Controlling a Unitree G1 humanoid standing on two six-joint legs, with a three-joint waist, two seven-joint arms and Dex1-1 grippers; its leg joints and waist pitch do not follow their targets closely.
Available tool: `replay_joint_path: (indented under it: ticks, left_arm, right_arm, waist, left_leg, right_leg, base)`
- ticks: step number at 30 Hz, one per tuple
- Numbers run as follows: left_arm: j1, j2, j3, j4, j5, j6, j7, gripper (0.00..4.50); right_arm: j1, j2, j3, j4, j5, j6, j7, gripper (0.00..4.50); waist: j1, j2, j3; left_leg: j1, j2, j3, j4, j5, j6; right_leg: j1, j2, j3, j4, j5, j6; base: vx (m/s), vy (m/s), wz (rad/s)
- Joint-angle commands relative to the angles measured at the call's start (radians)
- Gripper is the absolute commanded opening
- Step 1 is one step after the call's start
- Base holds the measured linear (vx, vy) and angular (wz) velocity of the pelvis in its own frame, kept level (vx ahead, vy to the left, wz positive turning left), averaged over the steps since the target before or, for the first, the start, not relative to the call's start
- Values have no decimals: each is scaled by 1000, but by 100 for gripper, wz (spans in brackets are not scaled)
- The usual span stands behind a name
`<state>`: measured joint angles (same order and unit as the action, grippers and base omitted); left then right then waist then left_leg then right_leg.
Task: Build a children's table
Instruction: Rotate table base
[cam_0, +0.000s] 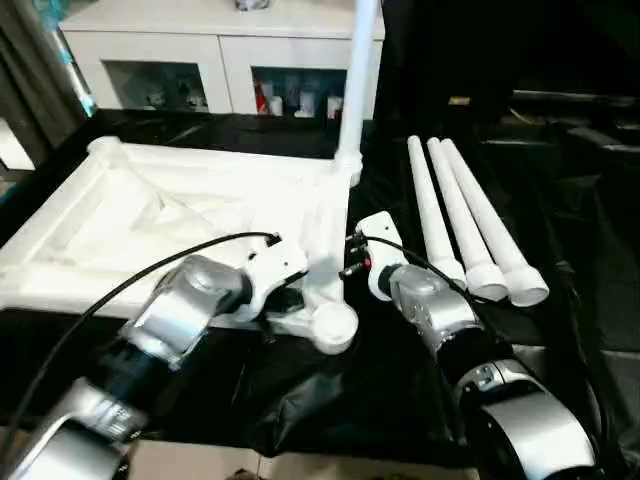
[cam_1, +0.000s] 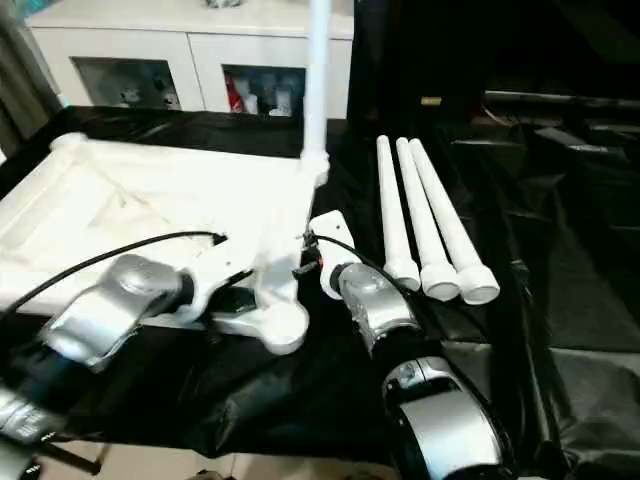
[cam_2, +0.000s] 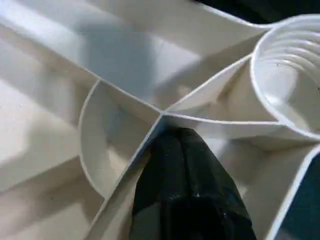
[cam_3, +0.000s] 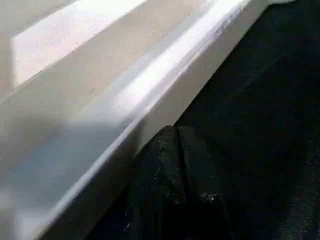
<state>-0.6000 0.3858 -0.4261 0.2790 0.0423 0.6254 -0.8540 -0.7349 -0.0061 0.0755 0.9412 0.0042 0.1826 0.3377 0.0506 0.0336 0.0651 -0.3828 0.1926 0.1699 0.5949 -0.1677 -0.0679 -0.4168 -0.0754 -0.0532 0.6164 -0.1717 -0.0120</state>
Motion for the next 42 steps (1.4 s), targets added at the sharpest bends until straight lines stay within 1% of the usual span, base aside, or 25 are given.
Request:
replay_joint_path:
  ticks: [1, 5, 11, 13, 17, 18, 19, 21, 22, 23, 24, 25, 26, 27, 28, 30, 32, 33, 34, 35, 36, 37, 38, 39, 42]
  left_arm:
    - [-46, -51, 10, 43, 10, -66, 64, 0]
    - [-87, -65, 32, 160, 58, -119, 169, 0]
    - [-87, -10, 36, 200, 89, -153, 175, 0]
    - [-82, 16, 46, 233, 106, -185, 200, 0]
    - [-64, 44, 80, 223, 110, -214, 231, 0]
    - [-41, 44, 130, 157, 89, -229, 264, 0]
    - [-41, 44, 130, 157, 89, -229, 264, 0]
    - [-28, 34, 170, 110, 54, -217, 264, 42]
    - [-3, 23, 217, 22, 2, -164, 247, 42]
    - [17, 13, 256, -52, -46, -120, 236, 42]
    - [41, 0, 294, -132, -96, -61, 227, 42]
    - [66, -8, 319, -200, -134, -31, 219, 45]
    - [80, -13, 331, -238, -155, -19, 217, 55]
    - [105, -14, 344, -286, -179, -12, 212, 74]
    - [105, -14, 344, -286, -179, -12, 212, 85]
    - [133, -14, 352, -333, -198, -10, 209, 90]
    - [177, 6, 348, -399, -223, -3, 180, 103]
    - [208, 27, 337, -442, -238, 4, 152, 124]
    - [208, 27, 337, -442, -238, 4, 152, 127]
    - [259, 57, 326, -539, -268, 53, 113, 131]
    - [259, 57, 326, -539, -268, 53, 113, 141]
    - [275, 62, 324, -584, -282, 87, 107, 155]
    - [281, 63, 322, -602, -290, 100, 107, 165]
    - [284, 61, 319, -613, -294, 108, 112, 169]
    - [289, 59, 313, -628, -296, 115, 124, 198]
  right_arm:
    - [9, 51, 38, -35, 1, -26, 50, 5]
    - [10, 35, 11, -55, -3, -48, -16, 5]
    - [41, -11, -34, -190, 7, -38, -74, 5]
    - [53, -31, -48, -274, -1, 4, -106, 5]
    - [58, -54, -55, -367, -23, 71, -141, 5]
    - [61, -63, -71, -414, 2, 99, -125, 5]
    - [61, -63, -71, -414, 2, 99, -125, 5]
    - [59, -66, -85, -428, 19, 113, -125, 38]
    - [51, -69, -109, -436, 39, 141, -135, 38]
    - [45, -76, -125, -446, 49, 168, -149, 41]
    - [37, -87, -135, -447, 49, 199, -161, 41]
    - [28, -99, -140, -448, 44, 228, -177, 51]
    - [24, -106, -142, -450, 38, 245, -186, 66]
    - [7, -115, -150, -434, 35, 268, -200, 78]
    - [7, -115, -150, -434, 35, 268, -200, 87]
    - [-8, -123, -163, -424, 31, 295, -213, 104]
    - [-37, -137, -179, -388, 30, 331, -227, 118]
    - [-60, -150, -190, -355, 31, 358, -236, 128]
    - [-60, -150, -190, -355, 31, 358, -236, 136]
    - [-94, -175, -203, -311, 41, 415, -246, 147]
    - [-94, -175, -203, -311, 41, 415, -246, 157]
    - [-109, -189, -205, -286, 43, 436, -250, 165]
    - [-118, -196, -206, -270, 43, 444, -250, 165]
    - [-129, -203, -206, -250, 42, 451, -247, 173]
    - [-147, -211, -206, -222, 40, 463, -242, 204]
  waist:
    - [5, 19, -83]
    - [5, 18, -83]
    - [8, 22, -86]
    - [9, 18, -84]
    - [12, 20, -84]
    - [10, 16, -85]
    - [10, 17, -87]
    - [10, 17, -85]
    - [9, 4, -83]
    - [12, 3, -84]
    - [10, -16, -83]
    - [14, -21, -83]
    - [17, -12, -81]
    - [16, -9, -81]
    - [13, -19, -77]
    - [12, -21, -77]
    - [12, -29, -78]
    - [9, -28, -78]
    - [6, -33, -77]
    - [6, -35, -78]
    - [6, -34, -77]
    - [5, -41, -75]
    - [7, -39, -76]
    - [8, -43, -76]
    - [6, -47, -74]
  left_leg:
    - [13, 17, -8, -65, -236, -13]
    - [12, 16, -9, -65, -233, -5]
    - [15, 20, -8, -64, -211, 3]
    - [17, 19, -7, -64, -218, 0]
    - [19, 19, -8, -66, -223, -16]
    - [17, 18, -7, -65, -217, -18]
    - [15, 21, -9, -65, -210, -19]
    - [19, 21, -6, -64, -215, -16]
    - [17, 20, -4, -65, -218, -13]
    - [18, 25, -5, -65, -199, -13]
    - [17, 25, 1, -65, -187, -5]
    - [14, 24, -1, -64, -172, -1]
    - [15, 23, 2, -63, -165, 2]
    - [16, 23, 1, -62, -166, -1]
    - [16, 20, 2, -65, -191, -6]
    - [16, 19, 2, -65, -202, -9]
    - [14, 19, 1, -65, -190, -14]
    - [12, 19, 0, -66, -185, -15]
    - [12, 19, 1, -64, -185, -17]
    - [16, 20, 3, -63, -183, -20]
    - [15, 20, 3, -65, -181, -19]
    - [16, 20, 6, -64, -183, -19]
    - [16, 19, 6, -63, -177, -20]
    - [19, 19, 9, -61, -177, -20]
    - [15, 18, 7, -63, -189, -29]
  right_leg:
    - [69, -52, 33, -60, -87, -257]
    - [69, -52, 32, -64, -103, -246]
    - [65, -51, 32, -60, -76, -247]
    - [64, -49, 32, -62, -86, -244]
    - [63, -50, 33, -63, -110, -225]
    - [64, -50, 35, -62, -107, -220]
    - [69, -53, 35, -58, -92, -223]
    - [63, -52, 35, -60, -101, -227]
    - [60, -49, 34, -65, -117, -226]
    - [65, -56, 36, -57, -104, -239]
    - [61, -51, 36, -60, -110, -240]
    - [65, -53, 35, -55, -113, -241]
    - [58, -52, 36, -59, -132, -231]
    - [57, -51, 36, -57, -135, -226]
    - [55, -47, 34, -63, -185, -202]
    - [54, -49, 36, -65, -211, -184]
    - [54, -51, 37, -64, -234, -161]
    - [55, -50, 36, -63, -227, -161]
    - [52, -48, 36, -62, -224, -161]
    - [51, -46, 36, -58, -210, -162]
    - [51, -45, 36, -59, -205, -162]
    - [48, -43, 36, -62, -204, -161]
    - [50, -44, 36, -59, -196, -163]
    - [46, -42, 37, -61, -194, -162]
    - [50, -43, 36, -61, -204, -153]
  base:
    - [0, 0, 0]
    - [0, 0, 0]
    - [0, 0, 0]
    - [0, 0, 0]
    - [0, 0, 0]
    - [0, 0, 0]
    - [0, 0, 0]
    - [0, 0, 0]
    - [0, 0, 0]
    - [0, 0, 0]
    - [0, 0, 0]
    - [0, 0, 0]
    - [0, 0, 0]
    - [0, 0, 0]
    - [0, 0, 0]
    - [0, 0, 0]
    - [0, 0, 0]
    - [0, 0, 0]
    - [0, 0, 0]
    - [0, 0, 0]
    - [0, 0, 0]
    - [0, 0, 0]
    - [0, 0, 0]
    - [0, 0, 0]
    - [0, 0, 0]
